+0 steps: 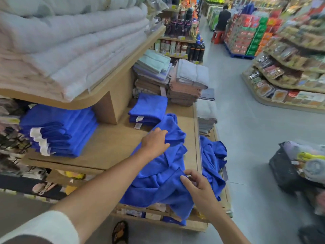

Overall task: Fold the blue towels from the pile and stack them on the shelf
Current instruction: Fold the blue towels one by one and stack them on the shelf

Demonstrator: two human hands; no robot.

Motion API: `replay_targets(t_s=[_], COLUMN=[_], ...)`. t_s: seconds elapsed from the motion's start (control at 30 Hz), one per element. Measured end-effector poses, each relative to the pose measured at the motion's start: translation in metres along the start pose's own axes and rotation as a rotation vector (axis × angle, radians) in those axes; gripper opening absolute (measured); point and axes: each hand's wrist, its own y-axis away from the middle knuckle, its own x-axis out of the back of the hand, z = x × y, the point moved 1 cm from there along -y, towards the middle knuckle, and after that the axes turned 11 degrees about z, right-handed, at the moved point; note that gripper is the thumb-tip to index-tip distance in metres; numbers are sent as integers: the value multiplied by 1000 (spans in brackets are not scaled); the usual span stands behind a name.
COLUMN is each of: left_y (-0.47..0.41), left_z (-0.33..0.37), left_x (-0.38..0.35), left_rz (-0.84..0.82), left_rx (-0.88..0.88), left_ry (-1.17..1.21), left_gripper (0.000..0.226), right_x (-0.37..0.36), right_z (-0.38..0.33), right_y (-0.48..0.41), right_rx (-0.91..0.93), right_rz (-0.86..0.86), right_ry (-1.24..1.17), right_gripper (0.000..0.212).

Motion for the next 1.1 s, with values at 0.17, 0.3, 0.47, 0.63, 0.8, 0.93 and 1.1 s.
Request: replay_targets(t_s=[0.17,0.3,0.47,0.63,0.8,0.93,1.1], left_y=[-22,-16,-3,8,14,17,16], left_z=[-1,21,41,54,65,77,87], left_x=[5,50,121,178,212,233,264], left_rz=[24,-96,-237,-240,-261,-229,3], left_rx=[42,162,139,114,54,-94,-176], left_ry=[372,1052,1332,1439,1466,1405,1158], left_gripper=[4,8,9,13,28,19,21], right_x=[19,32,30,30,32,33,39], right_z=[-19,-65,-145,-195,-227,-246,-268], right_y=[11,-3,-33,-57,-63,-63,-63], right_rx=[33,225,481,674,762,778,816], right_rz=[-12,-41,-13,196,352,451,398], right_ry=[0,48,118,165,165,145,91], right_gripper=[14,18,18,22,20,18,18])
